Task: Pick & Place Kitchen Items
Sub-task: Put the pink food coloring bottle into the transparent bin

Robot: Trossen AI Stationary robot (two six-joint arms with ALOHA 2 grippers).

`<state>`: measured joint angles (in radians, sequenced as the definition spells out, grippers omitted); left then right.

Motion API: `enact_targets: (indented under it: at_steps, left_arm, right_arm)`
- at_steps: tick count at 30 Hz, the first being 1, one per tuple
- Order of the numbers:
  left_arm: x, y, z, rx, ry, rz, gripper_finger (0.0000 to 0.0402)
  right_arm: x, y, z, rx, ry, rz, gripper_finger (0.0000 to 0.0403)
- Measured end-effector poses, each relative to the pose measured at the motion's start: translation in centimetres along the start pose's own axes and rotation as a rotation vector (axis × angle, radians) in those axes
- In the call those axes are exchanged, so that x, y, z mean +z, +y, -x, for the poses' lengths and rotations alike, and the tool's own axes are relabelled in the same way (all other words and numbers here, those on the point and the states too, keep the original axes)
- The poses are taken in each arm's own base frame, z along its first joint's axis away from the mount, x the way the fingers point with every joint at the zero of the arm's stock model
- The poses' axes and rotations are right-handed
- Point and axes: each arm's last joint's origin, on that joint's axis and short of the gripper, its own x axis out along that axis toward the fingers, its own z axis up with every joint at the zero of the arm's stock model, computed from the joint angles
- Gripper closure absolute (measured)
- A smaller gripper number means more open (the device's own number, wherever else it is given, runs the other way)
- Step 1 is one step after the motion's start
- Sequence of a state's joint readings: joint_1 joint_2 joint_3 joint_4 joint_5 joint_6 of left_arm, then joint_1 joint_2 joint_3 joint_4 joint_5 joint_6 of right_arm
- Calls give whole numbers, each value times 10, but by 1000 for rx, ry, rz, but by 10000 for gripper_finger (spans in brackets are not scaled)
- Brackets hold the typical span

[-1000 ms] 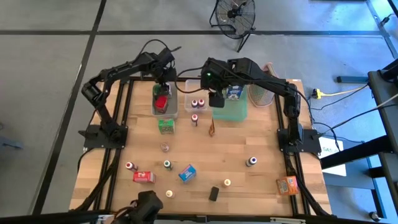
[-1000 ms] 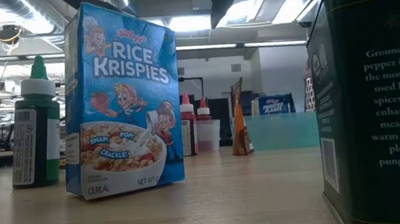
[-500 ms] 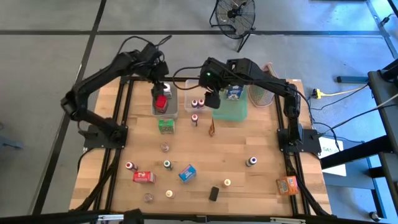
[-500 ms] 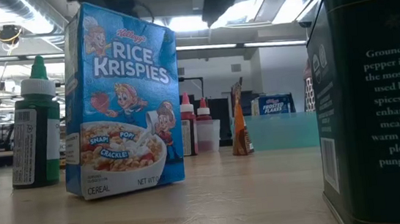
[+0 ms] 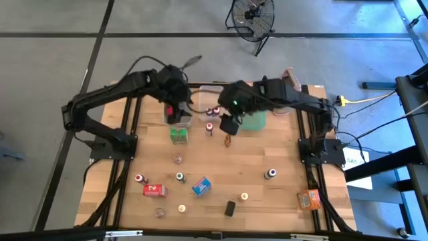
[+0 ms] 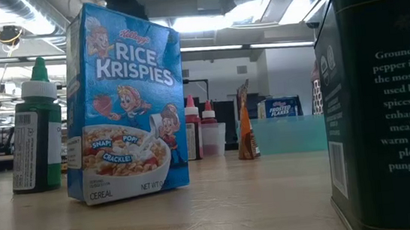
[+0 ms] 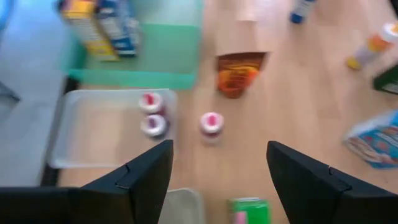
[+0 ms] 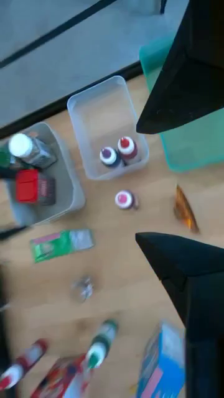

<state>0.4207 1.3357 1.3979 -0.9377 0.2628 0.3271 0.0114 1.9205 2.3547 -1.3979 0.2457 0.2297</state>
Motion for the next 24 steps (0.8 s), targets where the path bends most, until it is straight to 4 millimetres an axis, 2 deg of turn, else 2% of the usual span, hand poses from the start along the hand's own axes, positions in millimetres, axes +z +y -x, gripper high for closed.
enact_targets:
  at_steps: [7,12,18,24]
  left_arm:
    - [9,-23,-28,-74,55,-87,146]
    - [11,-26,-63,-117,121,-133,146]
    - [8,-20,-100,-89,216,-113,149]
    - [7,-13,-122,-61,231,-55,155]
  right_arm:
    - [-21,61,28,10,-55,-98,128]
    - [-41,100,42,-30,-95,-186,128]
    - [-69,120,65,-128,-121,-176,128]
    - [-76,129,72,-146,-153,-36,128]
